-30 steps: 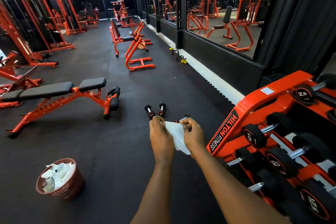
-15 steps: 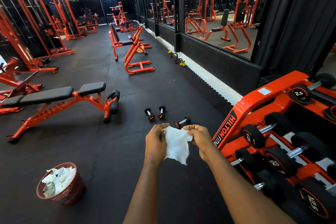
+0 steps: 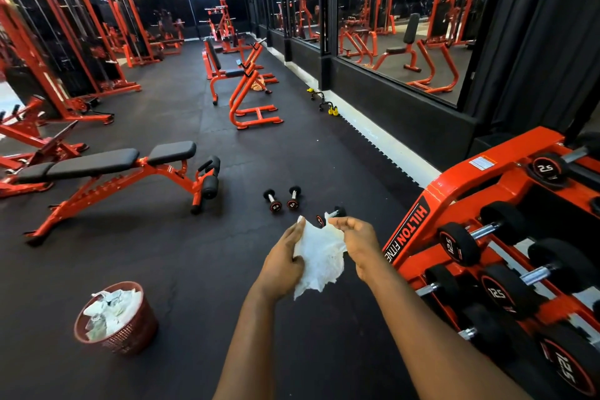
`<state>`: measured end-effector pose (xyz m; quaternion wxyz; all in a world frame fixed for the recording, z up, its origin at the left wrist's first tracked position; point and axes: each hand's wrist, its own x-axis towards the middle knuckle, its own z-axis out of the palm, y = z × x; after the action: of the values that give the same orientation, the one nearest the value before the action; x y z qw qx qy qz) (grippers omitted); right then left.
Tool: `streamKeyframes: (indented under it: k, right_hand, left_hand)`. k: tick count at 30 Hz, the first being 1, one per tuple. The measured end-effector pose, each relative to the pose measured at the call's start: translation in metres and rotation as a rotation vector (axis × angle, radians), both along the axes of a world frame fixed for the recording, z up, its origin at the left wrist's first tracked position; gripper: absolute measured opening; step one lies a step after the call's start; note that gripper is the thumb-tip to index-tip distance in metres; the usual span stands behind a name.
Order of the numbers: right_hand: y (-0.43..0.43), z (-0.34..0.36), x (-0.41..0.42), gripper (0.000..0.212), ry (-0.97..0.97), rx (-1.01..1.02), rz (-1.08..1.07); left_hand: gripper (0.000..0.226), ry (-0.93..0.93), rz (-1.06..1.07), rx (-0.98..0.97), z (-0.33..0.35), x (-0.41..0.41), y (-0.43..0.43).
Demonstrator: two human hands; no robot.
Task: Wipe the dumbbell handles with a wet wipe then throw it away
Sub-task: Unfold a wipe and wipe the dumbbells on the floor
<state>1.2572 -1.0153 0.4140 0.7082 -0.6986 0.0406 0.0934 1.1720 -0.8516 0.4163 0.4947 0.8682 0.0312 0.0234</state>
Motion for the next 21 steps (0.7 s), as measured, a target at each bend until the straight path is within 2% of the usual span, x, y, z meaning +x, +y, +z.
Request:
streamKeyframes:
  k: [4, 8, 12, 17, 21]
  right_hand:
    - [0.001, 0.002, 0.000, 0.043, 0.146, -0.010, 0.139]
    - [0.001, 0.007, 0.001, 0.020, 0.207, -0.023, 0.208]
    - [0.007, -0.001, 0.007, 0.013, 0.189, -0.120, 0.144]
    - [0.011, -0.011, 0.008, 0.010, 0.305, -0.047, 0.028]
    - [0.013, -0.013, 0.009, 0.017, 0.166, 0.018, -0.071]
  left_hand:
    - [0.089, 0.023, -0.022, -0.019, 0.002, -0.004, 0.000]
    - [0.093, 0.040, -0.037, -0.011, 0.000, -0.004, 0.004]
    - [0.091, 0.056, -0.042, -0.047, 0.006, -0.007, 0.005]
    - [0.090, 0.076, -0.104, -0.072, 0.012, -0.010, 0.005]
    - [0.070, 0.062, -0.024, -0.183, 0.005, -0.012, 0.010]
